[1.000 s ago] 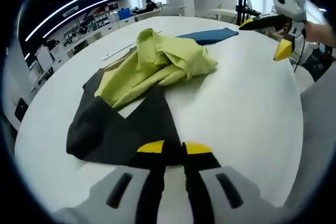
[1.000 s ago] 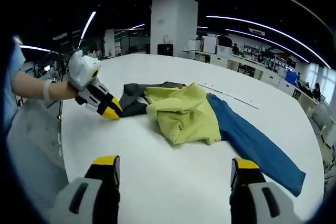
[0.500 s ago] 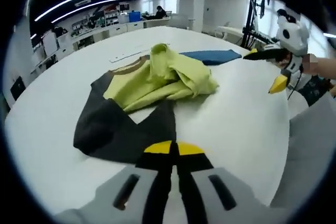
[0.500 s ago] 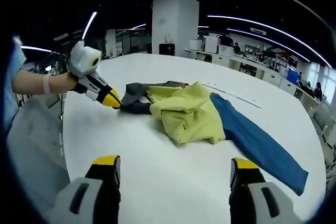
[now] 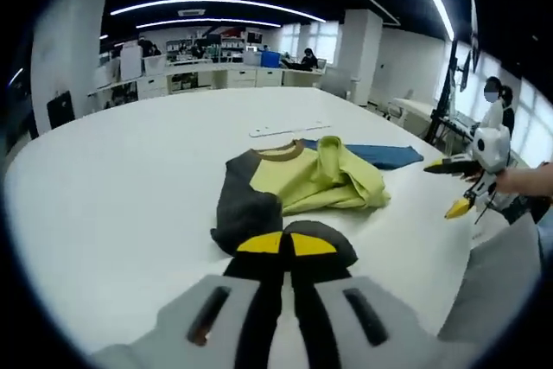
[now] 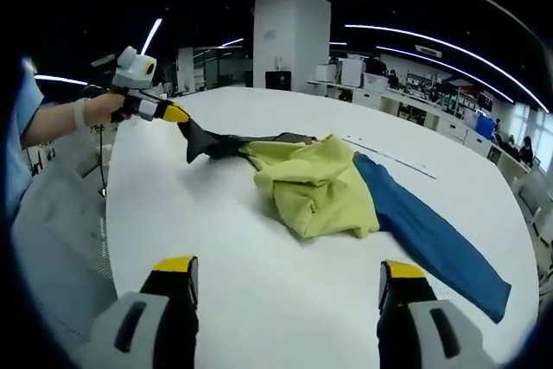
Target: Fold the garment on the visible template until the final outline fits inside the template.
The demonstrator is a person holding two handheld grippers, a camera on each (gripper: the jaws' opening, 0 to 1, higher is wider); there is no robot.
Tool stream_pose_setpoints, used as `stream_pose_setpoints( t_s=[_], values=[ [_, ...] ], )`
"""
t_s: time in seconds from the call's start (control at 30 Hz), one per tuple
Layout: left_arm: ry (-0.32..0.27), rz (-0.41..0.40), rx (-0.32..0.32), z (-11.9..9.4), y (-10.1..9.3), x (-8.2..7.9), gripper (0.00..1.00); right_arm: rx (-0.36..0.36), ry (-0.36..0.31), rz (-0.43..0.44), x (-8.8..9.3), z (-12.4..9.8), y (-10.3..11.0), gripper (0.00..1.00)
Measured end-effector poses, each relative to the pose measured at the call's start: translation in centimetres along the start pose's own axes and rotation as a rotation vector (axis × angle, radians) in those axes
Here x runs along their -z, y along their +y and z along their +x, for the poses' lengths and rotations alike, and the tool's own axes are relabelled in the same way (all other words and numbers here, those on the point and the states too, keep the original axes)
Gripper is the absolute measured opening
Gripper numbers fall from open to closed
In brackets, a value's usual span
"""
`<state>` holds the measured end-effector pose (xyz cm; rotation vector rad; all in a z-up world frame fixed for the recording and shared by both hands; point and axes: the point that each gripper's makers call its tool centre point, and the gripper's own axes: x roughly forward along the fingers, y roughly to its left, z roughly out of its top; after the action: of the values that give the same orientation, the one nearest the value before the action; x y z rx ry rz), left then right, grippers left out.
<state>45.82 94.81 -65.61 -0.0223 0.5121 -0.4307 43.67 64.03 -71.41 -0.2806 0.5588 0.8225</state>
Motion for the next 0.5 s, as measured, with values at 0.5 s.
stream_pose_setpoints(
  t_s=[0.5],
  values=[
    [0.015, -0.080, -0.158, -3.5, 9.3, 1.5, 0.00, 0.002, 0.013, 0.005, 0.3, 0.1, 0.0, 0.86]
  ],
)
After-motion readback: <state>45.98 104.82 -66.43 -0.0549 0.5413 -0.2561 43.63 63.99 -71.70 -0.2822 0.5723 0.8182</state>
